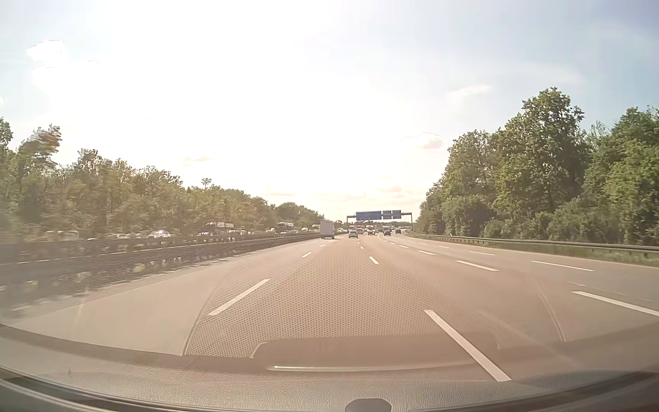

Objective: Follow the waypoints while adhering to traffic rules and regulations

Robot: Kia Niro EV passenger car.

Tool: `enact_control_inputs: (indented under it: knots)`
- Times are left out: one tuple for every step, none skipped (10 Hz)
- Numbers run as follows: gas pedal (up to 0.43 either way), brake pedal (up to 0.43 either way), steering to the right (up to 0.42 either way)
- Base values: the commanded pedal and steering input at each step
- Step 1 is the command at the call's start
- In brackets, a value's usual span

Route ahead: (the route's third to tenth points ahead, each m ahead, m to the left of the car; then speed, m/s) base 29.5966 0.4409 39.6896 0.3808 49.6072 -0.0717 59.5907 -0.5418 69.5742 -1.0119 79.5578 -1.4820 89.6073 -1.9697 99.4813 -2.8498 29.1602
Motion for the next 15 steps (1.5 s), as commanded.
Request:
enact_control_inputs:
  knots:
    - [0.157, 0.000, 0.009]
    - [0.157, 0.000, 0.009]
    - [0.157, 0.000, 0.009]
    - [0.157, 0.000, 0.008]
    - [0.157, 0.000, 0.005]
    - [0.157, 0.000, 0.004]
    - [0.157, 0.000, 0.004]
    - [0.157, 0.000, 0.004]
    - [0.157, 0.000, 0.004]
    - [0.157, 0.000, 0.004]
    - [0.157, 0.000, 0.002]
    - [0.157, 0.000, 0.000]
    - [0.157, 0.000, 0.000]
    - [0.157, 0.000, 0.000]
    - [0.157, 0.000, 0.000]
